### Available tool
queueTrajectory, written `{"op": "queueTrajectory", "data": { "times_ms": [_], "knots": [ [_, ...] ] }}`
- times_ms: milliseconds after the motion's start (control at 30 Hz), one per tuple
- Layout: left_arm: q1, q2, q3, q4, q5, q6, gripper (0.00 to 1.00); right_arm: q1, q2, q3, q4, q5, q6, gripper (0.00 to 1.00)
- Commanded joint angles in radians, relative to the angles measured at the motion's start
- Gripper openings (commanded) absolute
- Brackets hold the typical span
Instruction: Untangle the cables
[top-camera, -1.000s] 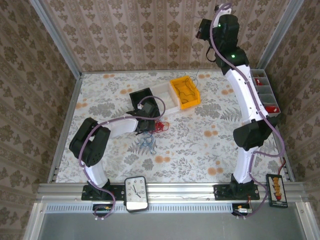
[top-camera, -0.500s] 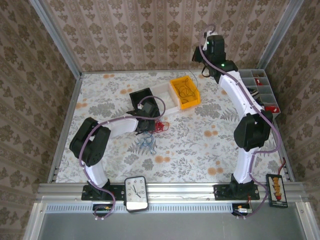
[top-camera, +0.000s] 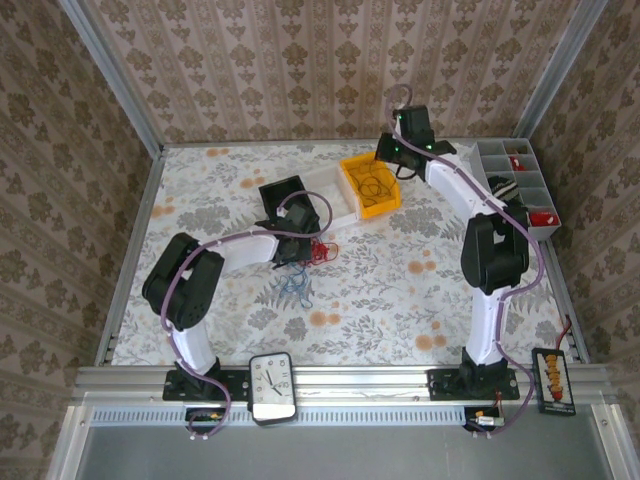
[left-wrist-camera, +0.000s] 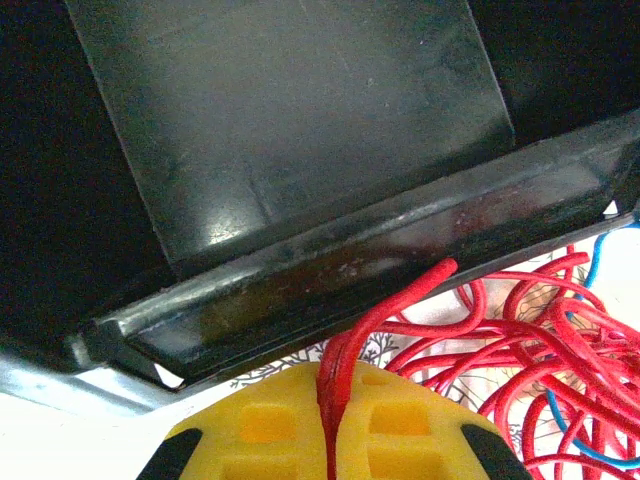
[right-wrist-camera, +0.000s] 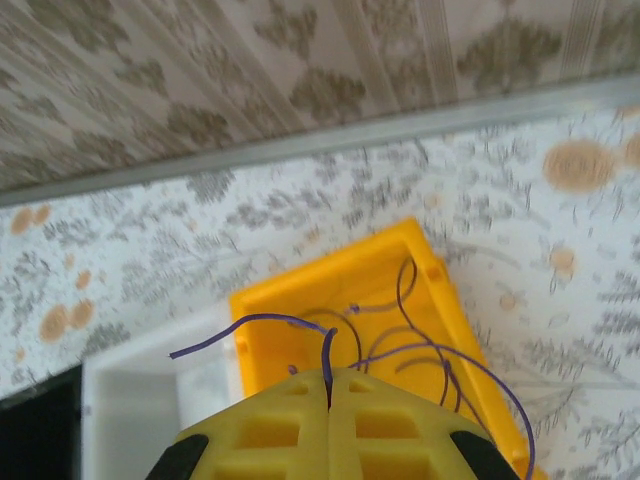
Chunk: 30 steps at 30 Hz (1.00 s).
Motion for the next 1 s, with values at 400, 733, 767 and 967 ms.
{"op": "queueTrajectory", "data": {
  "times_ms": [400,733,767,967],
  "knots": [
    [0.007,0.014,0.025,-0.042,-0.009,-0.001,0.00,0.032,0.176,0.121,-0.141,0.120,0.010,0.00],
    [0.006,-0.042,-0.004,-0.010,0.007,0.039,0.00,0.063,0.194,0.113,-0.149,0.177,0.000,0.08],
    [0.005,-0.045,-0.003,-0.011,0.007,0.041,0.00,0.063,0.181,0.103,-0.139,0.178,0.000,0.12],
    [0.001,-0.046,-0.002,-0.014,0.005,0.043,0.00,0.063,0.099,0.054,-0.112,0.195,0.003,0.43]
  ]
}}
